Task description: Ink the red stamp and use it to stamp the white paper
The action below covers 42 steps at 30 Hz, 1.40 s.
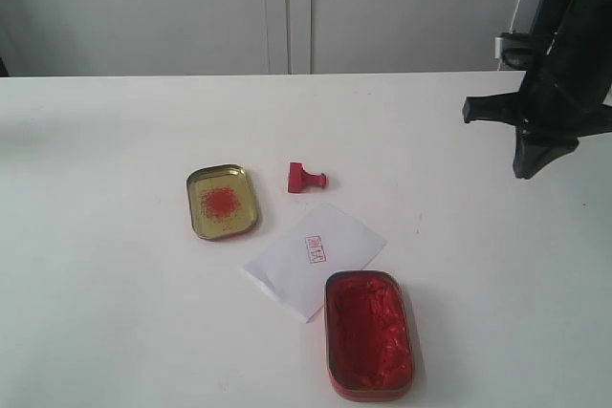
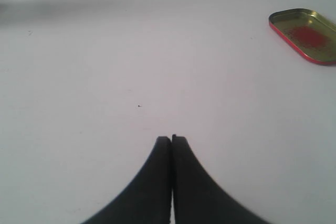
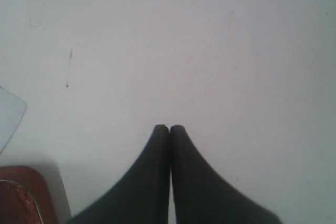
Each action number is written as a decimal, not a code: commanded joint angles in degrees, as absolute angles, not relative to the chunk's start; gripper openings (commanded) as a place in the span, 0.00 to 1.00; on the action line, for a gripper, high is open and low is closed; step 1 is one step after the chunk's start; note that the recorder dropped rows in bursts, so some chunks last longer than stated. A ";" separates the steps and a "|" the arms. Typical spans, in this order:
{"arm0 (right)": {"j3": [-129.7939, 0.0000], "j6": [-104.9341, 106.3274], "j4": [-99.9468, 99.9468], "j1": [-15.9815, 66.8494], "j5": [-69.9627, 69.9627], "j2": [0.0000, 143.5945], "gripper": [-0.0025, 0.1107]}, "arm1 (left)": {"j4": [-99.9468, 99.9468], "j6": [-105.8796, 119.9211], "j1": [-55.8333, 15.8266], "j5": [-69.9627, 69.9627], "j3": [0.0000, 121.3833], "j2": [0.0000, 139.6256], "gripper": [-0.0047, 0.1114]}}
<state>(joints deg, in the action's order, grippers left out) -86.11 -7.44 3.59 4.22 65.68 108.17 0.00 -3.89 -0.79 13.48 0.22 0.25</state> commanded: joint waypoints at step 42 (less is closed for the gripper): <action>-48.99 -2.62 0.00 2.69 49.69 62.01 0.02 | 0.00 -4.03 -0.76 13.33 0.00 0.00 0.04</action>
<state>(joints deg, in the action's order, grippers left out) -50.72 -3.32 0.78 3.01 51.80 65.68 0.00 -3.89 -0.79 13.48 0.22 0.25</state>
